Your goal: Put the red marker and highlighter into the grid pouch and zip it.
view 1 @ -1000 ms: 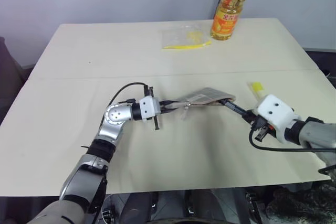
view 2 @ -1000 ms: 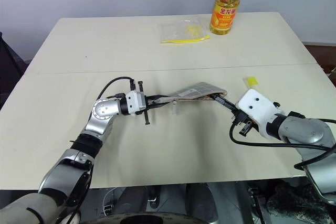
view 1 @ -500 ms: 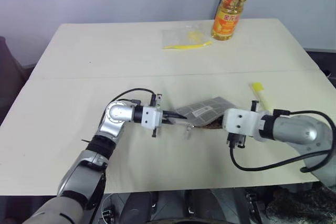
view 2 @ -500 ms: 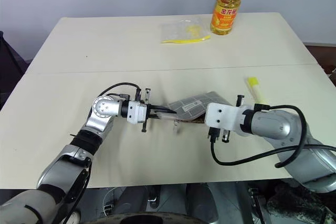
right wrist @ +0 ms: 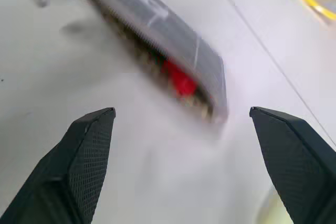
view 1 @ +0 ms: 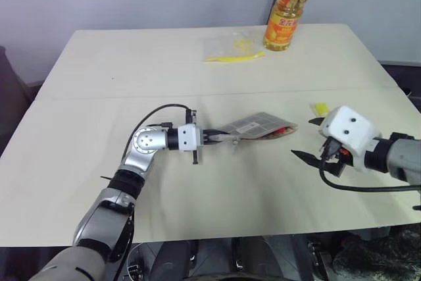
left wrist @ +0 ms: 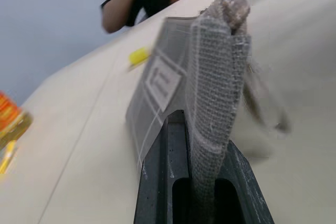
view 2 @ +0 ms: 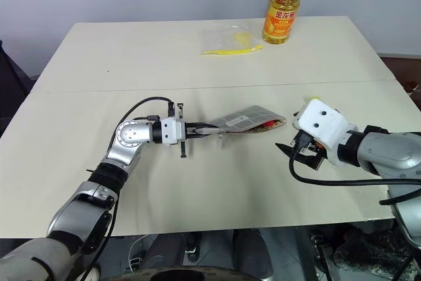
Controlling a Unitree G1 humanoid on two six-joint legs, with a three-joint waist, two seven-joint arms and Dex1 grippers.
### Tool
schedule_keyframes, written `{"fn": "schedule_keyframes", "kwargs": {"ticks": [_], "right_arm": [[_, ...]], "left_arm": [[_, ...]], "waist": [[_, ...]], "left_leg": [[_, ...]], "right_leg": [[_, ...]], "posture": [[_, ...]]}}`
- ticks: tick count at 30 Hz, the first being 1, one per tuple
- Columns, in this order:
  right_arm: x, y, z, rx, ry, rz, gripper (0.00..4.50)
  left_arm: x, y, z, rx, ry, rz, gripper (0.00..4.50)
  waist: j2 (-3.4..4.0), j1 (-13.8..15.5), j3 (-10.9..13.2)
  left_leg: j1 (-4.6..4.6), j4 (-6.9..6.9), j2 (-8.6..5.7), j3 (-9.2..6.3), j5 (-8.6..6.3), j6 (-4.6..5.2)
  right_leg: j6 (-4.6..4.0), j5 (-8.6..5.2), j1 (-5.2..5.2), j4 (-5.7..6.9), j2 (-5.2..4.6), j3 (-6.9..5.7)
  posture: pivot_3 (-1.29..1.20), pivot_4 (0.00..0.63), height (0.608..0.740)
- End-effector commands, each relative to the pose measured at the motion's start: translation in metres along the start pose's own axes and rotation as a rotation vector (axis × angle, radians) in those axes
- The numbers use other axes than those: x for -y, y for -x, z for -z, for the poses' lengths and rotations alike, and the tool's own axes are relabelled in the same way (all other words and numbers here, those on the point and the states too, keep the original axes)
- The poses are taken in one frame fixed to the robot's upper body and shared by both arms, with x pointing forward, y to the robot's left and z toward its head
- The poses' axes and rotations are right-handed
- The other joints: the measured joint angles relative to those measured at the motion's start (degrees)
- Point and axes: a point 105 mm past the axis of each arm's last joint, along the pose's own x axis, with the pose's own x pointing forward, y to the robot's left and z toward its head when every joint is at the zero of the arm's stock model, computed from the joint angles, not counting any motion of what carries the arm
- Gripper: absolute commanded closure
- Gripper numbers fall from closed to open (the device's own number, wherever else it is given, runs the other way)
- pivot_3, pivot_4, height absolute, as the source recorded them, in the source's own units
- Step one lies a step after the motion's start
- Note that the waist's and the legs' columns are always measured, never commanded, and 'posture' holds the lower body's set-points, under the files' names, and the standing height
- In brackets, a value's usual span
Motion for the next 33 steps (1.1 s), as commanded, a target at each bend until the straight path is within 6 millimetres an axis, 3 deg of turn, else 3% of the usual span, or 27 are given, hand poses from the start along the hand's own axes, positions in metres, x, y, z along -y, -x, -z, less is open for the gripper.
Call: {"fn": "schedule_keyframes", "kwargs": {"ticks": [1,7,18,21,26,29,33], "right_arm": [[0.053,0.011,0.079,-0.116,-0.375,0.402,0.25],[0.083,-0.009,0.127,-0.142,-0.604,0.627,0.25],[0.093,-0.049,0.147,-0.074,-0.800,0.574,0.25],[0.093,-0.050,0.148,-0.067,-0.809,0.566,1.07],[0.091,-0.046,0.142,-0.040,-0.809,0.557,3.61],[0.088,-0.038,0.128,-0.036,-0.710,0.533,3.62],[0.065,-0.016,0.081,-0.003,-0.372,0.366,3.62]], "left_arm": [[-0.016,-0.005,0.003,-0.039,-0.010,-0.187,4.50],[-0.017,-0.011,0.008,-0.075,0.012,-0.290,4.50],[-0.013,-0.008,0.002,-0.073,0.029,-0.293,4.50],[-0.014,-0.007,0.000,-0.072,0.033,-0.289,4.50],[-0.013,-0.005,-0.001,-0.069,0.050,-0.278,4.50],[-0.015,-0.004,-0.001,-0.065,0.062,-0.279,4.50],[-0.023,0.002,-0.001,-0.051,0.088,-0.288,4.50]], "waist": [[-0.25,0.4,0.0],[-0.01,-0.1,0.0],[0.09,0.0,0.0],[0.11,0.0,-0.1],[0.10,0.1,-0.1],[0.11,0.1,-0.1],[0.43,0.1,0.0]], "left_leg": [[0.02,0.02,0.01,-0.02,0.00,0.00],[0.04,0.07,-0.05,0.01,-0.01,0.02],[0.02,0.04,-0.07,0.05,0.01,0.02],[0.03,0.05,-0.06,0.05,0.01,0.02],[0.03,0.05,-0.06,0.04,0.01,0.02],[0.02,0.04,-0.06,0.04,0.00,0.02],[-0.28,0.07,-0.06,0.03,0.00,0.02]], "right_leg": [[0.00,0.00,0.05,-0.02,0.00,-0.01],[0.09,0.15,0.03,-0.06,-0.01,0.09],[0.07,0.15,-0.08,0.11,0.02,0.12],[0.07,0.15,-0.07,0.11,0.02,0.13],[0.07,0.15,-0.07,0.12,0.01,0.13],[0.06,0.15,-0.09,0.12,0.01,0.13],[0.07,0.15,-0.37,0.11,0.00,0.13]], "posture": [[0.00,0.150,0.740],[0.00,0.150,0.740],[0.00,0.150,0.740],[0.00,0.150,0.740],[0.00,0.150,0.740],[0.00,0.150,0.740],[0.00,0.150,0.740]]}}
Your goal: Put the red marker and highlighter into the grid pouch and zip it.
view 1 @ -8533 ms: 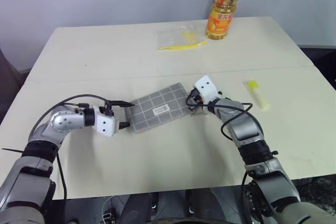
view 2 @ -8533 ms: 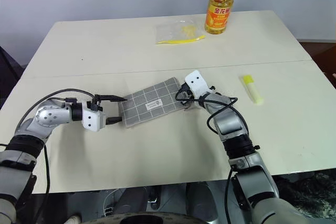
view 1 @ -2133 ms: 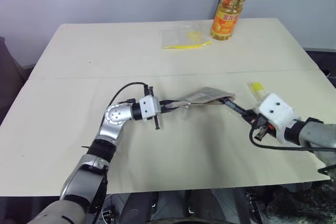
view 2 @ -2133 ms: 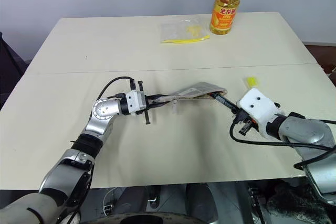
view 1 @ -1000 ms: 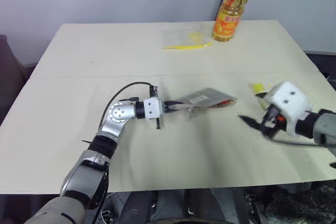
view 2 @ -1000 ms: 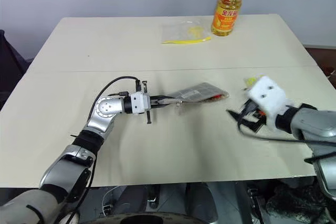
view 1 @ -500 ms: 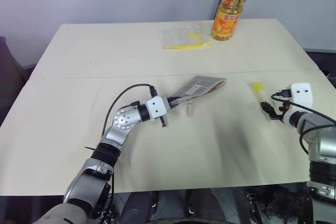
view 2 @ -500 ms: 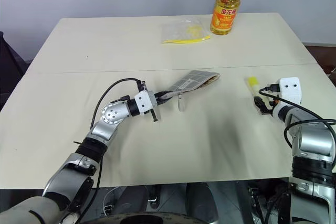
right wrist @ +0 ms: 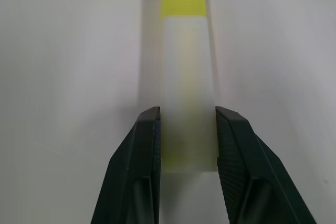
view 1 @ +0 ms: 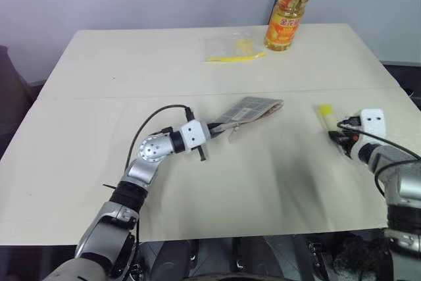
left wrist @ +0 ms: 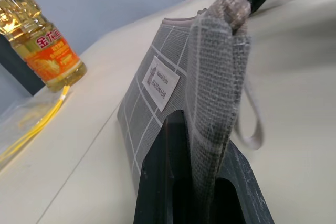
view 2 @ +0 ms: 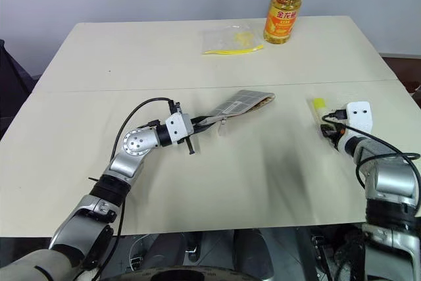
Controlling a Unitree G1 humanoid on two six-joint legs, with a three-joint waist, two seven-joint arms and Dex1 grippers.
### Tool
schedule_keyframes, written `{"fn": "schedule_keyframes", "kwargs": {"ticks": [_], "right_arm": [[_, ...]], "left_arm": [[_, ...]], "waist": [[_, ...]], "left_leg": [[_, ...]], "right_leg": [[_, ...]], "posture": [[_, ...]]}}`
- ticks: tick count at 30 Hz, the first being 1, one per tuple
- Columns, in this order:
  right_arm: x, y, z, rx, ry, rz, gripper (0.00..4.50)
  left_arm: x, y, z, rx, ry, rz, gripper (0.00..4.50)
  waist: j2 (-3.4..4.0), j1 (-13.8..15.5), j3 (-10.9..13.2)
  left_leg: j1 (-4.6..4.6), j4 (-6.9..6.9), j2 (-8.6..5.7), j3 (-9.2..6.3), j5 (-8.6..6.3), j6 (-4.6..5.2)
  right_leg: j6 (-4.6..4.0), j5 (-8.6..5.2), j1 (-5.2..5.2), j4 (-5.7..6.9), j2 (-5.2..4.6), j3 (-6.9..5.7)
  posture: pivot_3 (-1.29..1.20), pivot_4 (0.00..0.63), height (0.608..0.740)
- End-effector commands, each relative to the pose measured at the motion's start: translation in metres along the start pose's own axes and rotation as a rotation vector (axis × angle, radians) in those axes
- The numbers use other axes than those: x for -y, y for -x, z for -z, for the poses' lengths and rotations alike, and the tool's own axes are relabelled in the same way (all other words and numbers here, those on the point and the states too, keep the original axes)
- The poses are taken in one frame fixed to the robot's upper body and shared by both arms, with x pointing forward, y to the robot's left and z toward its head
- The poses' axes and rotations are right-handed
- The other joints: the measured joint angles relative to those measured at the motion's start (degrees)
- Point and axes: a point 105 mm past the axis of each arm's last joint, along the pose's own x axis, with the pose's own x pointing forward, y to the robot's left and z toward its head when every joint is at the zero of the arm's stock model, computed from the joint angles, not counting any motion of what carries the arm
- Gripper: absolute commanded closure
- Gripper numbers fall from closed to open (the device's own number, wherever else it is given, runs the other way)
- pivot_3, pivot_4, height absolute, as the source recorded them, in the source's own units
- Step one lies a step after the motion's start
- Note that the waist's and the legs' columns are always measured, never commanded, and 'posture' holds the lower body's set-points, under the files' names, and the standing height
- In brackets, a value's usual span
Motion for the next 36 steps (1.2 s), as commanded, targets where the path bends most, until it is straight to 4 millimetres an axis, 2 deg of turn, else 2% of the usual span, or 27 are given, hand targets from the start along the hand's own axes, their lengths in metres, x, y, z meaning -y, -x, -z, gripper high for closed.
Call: {"fn": "schedule_keyframes", "kwargs": {"ticks": [1,3,8,12,25,31,36], "right_arm": [[-0.031,0.039,-0.047,0.157,0.250,-0.165,3.62],[-0.045,0.055,-0.054,0.187,0.266,-0.241,3.62],[-0.071,0.075,-0.060,0.188,0.315,-0.347,3.62],[-0.072,0.075,-0.063,0.189,0.310,-0.333,3.62],[-0.082,0.069,-0.054,0.140,0.347,-0.379,3.62],[-0.098,0.076,-0.046,0.059,0.538,-0.495,3.62],[-0.116,0.083,-0.049,0.037,0.689,-0.602,3.62]], "left_arm": [[-0.016,0.003,-0.011,0.048,0.000,-0.021,4.50],[-0.016,0.003,-0.012,0.060,0.004,0.000,4.50],[-0.017,0.001,-0.016,0.087,-0.006,0.042,4.50],[-0.017,-0.001,-0.018,0.104,-0.013,0.058,4.50],[-0.014,-0.003,-0.024,0.138,-0.036,0.056,4.50],[-0.004,0.000,-0.028,0.146,-0.146,0.156,4.50],[0.017,0.004,-0.035,0.183,-0.222,0.335,4.50]], "waist": [[0.06,-0.1,0.0],[0.04,-0.4,0.0],[0.02,-0.1,0.0],[-0.07,0.0,0.1],[-0.07,0.0,0.1],[-0.05,0.0,0.1],[-0.07,0.0,0.1]], "left_leg": [[-0.04,0.01,0.00,0.00,0.00,0.00],[-0.06,0.02,0.02,-0.01,0.00,0.00],[0.01,0.12,0.06,-0.03,0.00,0.00],[0.00,0.15,0.06,-0.03,0.00,0.00],[-0.09,0.08,0.06,-0.03,-0.01,0.02],[-0.09,0.08,0.06,-0.03,-0.01,0.02],[-0.10,0.08,0.06,-0.03,-0.01,0.02]], "right_leg": [[0.00,0.00,-0.04,0.00,0.00,0.00],[0.00,0.00,-0.04,-0.01,0.05,-0.01],[0.00,0.01,0.08,-0.01,0.07,-0.04],[0.00,0.01,0.10,-0.06,0.04,-0.04],[0.00,0.01,0.02,-0.15,0.04,-0.04],[0.00,0.01,0.02,-0.15,0.04,-0.05],[-0.01,0.01,0.04,-0.19,0.03,-0.06]], "posture": [[0.00,0.150,0.740],[0.00,0.150,0.740],[0.00,0.150,0.740],[0.00,0.150,0.740],[0.00,0.150,0.740],[0.00,0.150,0.740],[0.00,0.150,0.740]]}}
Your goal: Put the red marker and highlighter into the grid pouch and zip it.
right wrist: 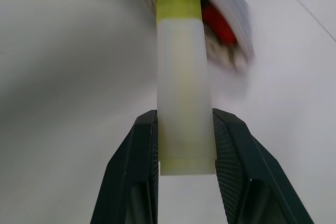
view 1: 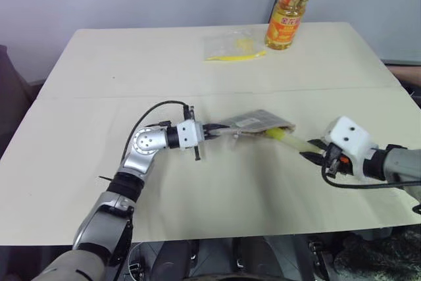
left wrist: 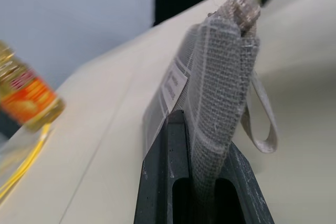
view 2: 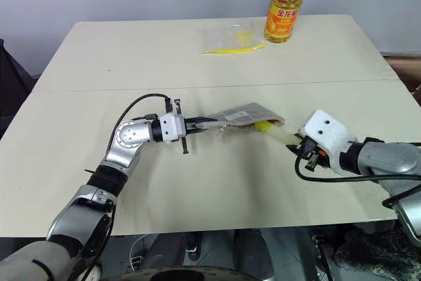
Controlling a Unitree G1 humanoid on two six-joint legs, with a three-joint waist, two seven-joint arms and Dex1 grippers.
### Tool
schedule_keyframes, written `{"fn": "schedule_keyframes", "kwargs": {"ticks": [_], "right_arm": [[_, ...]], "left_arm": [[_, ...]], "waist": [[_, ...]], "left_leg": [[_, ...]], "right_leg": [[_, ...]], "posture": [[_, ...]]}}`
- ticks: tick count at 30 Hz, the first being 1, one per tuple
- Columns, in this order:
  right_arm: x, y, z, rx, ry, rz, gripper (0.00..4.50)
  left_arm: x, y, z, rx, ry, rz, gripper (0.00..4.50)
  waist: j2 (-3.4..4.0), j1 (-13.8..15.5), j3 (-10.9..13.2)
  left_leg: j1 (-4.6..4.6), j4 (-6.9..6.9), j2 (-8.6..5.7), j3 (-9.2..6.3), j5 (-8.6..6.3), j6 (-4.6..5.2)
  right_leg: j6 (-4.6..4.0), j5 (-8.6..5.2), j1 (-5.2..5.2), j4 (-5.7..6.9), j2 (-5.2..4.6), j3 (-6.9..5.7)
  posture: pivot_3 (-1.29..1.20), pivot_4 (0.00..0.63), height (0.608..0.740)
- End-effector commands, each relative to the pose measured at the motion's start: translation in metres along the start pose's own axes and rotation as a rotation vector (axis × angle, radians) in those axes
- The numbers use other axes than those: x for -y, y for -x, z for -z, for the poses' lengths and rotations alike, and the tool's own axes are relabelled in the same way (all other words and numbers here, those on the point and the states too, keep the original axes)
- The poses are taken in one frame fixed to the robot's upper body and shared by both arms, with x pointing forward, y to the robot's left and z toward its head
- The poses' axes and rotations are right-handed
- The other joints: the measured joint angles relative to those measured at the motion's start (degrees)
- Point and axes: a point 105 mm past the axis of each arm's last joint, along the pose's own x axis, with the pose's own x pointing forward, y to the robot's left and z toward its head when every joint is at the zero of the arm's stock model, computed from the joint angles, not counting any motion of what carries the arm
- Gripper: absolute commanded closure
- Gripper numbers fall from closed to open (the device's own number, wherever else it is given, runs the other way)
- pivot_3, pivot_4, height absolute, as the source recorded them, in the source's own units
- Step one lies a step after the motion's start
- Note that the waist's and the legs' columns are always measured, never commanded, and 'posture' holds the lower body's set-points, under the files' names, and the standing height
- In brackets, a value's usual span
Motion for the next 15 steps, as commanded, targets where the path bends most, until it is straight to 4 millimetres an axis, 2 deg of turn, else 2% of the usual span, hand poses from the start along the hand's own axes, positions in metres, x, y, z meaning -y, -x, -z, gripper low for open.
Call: {"fn": "schedule_keyframes", "kwargs": {"ticks": [1,6,10,15], "right_arm": [[-0.012,0.000,-0.019,0.013,0.150,-0.074,3.62],[-0.015,-0.007,-0.035,0.060,0.189,-0.098,3.62],[-0.020,-0.007,-0.038,0.067,0.189,-0.129,3.62],[-0.009,0.001,-0.041,0.086,0.160,-0.066,1.10]], "left_arm": [[0.008,-0.005,-0.021,0.083,-0.100,0.126,4.50],[0.016,-0.006,-0.026,0.115,-0.107,0.196,4.50],[0.017,-0.008,-0.026,0.124,-0.103,0.204,4.50],[0.011,-0.008,-0.024,0.119,-0.061,0.146,4.50]], "waist": [[0.00,0.0,0.0],[0.00,-0.1,0.0],[0.00,0.0,0.0],[0.00,0.0,0.0]], "left_leg": [[0.00,0.01,0.00,0.00,0.00,0.00],[-0.04,0.01,0.00,0.00,0.00,0.00],[-0.07,0.00,0.00,-0.01,-0.02,0.02],[-0.17,0.03,-0.01,-0.01,-0.04,0.07]], "right_leg": [[-0.01,0.00,-0.01,-0.01,0.00,0.00],[-0.03,0.00,-0.02,-0.09,-0.03,0.01],[-0.02,0.00,-0.03,-0.13,-0.03,-0.01],[-0.01,0.01,-0.06,-0.23,-0.03,-0.02]], "posture": [[0.00,0.150,0.740],[0.00,0.150,0.740],[0.00,0.150,0.740],[0.00,0.150,0.740]]}}
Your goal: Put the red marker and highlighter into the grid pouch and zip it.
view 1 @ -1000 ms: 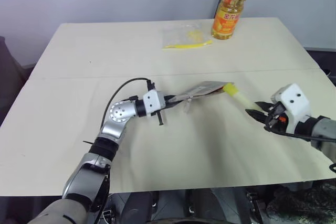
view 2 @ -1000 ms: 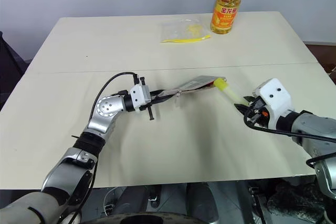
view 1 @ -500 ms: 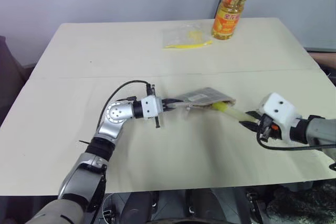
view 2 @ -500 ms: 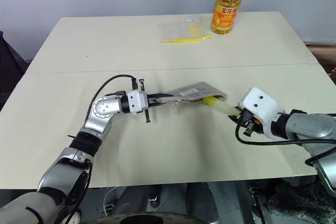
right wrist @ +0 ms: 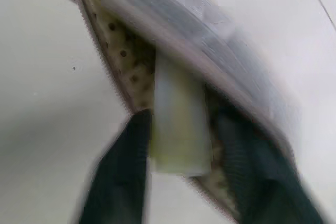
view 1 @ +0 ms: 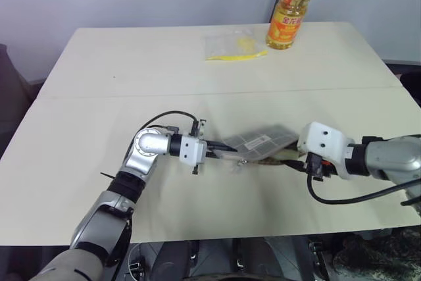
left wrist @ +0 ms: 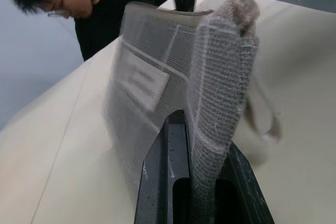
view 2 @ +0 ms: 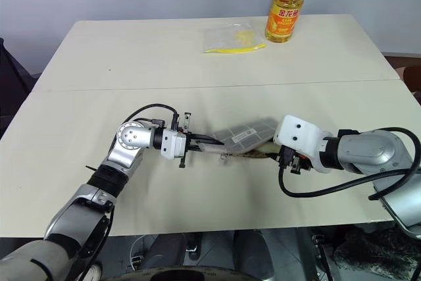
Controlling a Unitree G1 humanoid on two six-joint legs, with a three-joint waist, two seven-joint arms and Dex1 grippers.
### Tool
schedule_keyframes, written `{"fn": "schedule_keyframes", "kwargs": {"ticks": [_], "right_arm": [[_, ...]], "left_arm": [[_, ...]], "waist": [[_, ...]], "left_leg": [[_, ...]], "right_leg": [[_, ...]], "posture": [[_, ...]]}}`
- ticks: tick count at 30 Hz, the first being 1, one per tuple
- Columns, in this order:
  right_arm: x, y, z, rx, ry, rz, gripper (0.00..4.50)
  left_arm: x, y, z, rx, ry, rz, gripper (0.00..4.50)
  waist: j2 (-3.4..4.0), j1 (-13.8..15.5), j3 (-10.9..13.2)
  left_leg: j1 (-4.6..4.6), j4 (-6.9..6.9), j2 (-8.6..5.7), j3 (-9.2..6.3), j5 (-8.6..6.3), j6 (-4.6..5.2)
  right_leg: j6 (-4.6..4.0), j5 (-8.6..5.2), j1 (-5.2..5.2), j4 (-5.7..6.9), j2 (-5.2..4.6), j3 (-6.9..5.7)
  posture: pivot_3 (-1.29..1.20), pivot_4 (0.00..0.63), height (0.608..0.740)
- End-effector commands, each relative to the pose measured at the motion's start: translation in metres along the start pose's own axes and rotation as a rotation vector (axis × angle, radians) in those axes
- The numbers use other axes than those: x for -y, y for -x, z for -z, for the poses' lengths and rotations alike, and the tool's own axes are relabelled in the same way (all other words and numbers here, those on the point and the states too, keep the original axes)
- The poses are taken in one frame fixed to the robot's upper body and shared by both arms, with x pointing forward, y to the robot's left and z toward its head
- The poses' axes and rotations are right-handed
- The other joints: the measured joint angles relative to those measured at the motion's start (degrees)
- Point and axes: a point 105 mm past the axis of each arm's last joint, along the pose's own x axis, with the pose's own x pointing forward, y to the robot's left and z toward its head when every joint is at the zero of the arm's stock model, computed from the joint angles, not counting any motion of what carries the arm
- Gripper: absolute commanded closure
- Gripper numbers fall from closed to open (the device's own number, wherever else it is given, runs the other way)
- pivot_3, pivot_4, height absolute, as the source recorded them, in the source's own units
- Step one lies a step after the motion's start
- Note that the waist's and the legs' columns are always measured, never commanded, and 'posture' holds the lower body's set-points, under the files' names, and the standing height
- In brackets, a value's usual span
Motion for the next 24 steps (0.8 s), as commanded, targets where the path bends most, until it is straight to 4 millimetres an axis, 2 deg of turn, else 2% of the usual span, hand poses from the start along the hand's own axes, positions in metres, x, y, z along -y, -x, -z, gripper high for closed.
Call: {"fn": "schedule_keyframes", "kwargs": {"ticks": [1,5,8,10,14,17,19,24], "right_arm": [[0.012,0.015,-0.013,0.055,0.005,0.088,0.68],[0.024,0.035,-0.021,0.150,-0.093,0.154,0.68],[0.035,0.051,-0.030,0.261,-0.188,0.225,0.68],[0.034,0.051,-0.035,0.335,-0.252,0.226,0.68],[0.024,0.028,-0.031,0.387,-0.392,0.224,0.68],[0.028,0.006,-0.028,0.437,-0.542,0.279,0.68],[0.025,-0.009,-0.030,0.471,-0.613,0.285,0.68],[0.023,-0.029,-0.040,0.514,-0.681,0.289,0.68]], "left_arm": [[-0.015,0.000,-0.007,0.028,0.002,-0.080,4.50],[-0.031,0.001,-0.001,0.004,0.088,-0.206,4.50],[-0.053,-0.004,0.003,0.008,0.205,-0.383,4.50],[-0.063,-0.010,0.001,0.026,0.264,-0.465,4.50],[-0.064,-0.027,-0.002,0.023,0.289,-0.515,4.50],[-0.064,-0.036,-0.003,0.013,0.286,-0.543,4.50],[-0.062,-0.043,-0.002,0.001,0.275,-0.546,4.50],[-0.061,-0.051,-0.004,0.014,0.287,-0.557,4.50]], "waist": [[0.00,0.0,0.0],[0.00,0.0,0.0],[-0.02,0.1,0.0],[-0.04,0.1,0.0],[-0.09,0.0,0.0],[-0.07,-0.1,0.0],[-0.05,-0.1,0.0],[-0.02,0.0,0.0]], "left_leg": [[0.00,0.00,0.00,0.00,0.00,0.00],[-0.01,0.03,0.00,-0.01,0.00,0.00],[-0.01,0.07,0.00,-0.01,0.00,0.00],[-0.02,0.12,0.00,-0.02,0.00,0.01],[-0.02,0.12,0.00,-0.03,0.00,0.02],[-0.02,0.11,0.00,-0.02,0.00,0.02],[-0.02,0.11,0.00,-0.01,0.01,0.01],[-0.03,0.14,-0.01,-0.01,0.02,0.00]], "right_leg": [[0.02,0.01,0.00,0.00,0.00,0.00],[0.14,0.08,0.01,0.01,0.02,-0.01],[0.18,0.11,0.03,0.02,0.03,-0.01],[0.22,0.15,0.05,0.02,0.03,-0.01],[0.23,0.18,0.04,0.03,0.05,0.00],[0.23,0.18,0.01,0.08,0.06,0.00],[0.21,0.19,-0.05,0.17,0.07,0.04],[0.20,0.20,-0.08,0.22,0.08,0.04]], "posture": [[0.00,0.150,0.740],[0.00,0.150,0.740],[0.00,0.150,0.740],[0.00,0.150,0.740],[0.00,0.150,0.740],[0.00,0.150,0.740],[0.00,0.150,0.740],[0.00,0.150,0.740]]}}
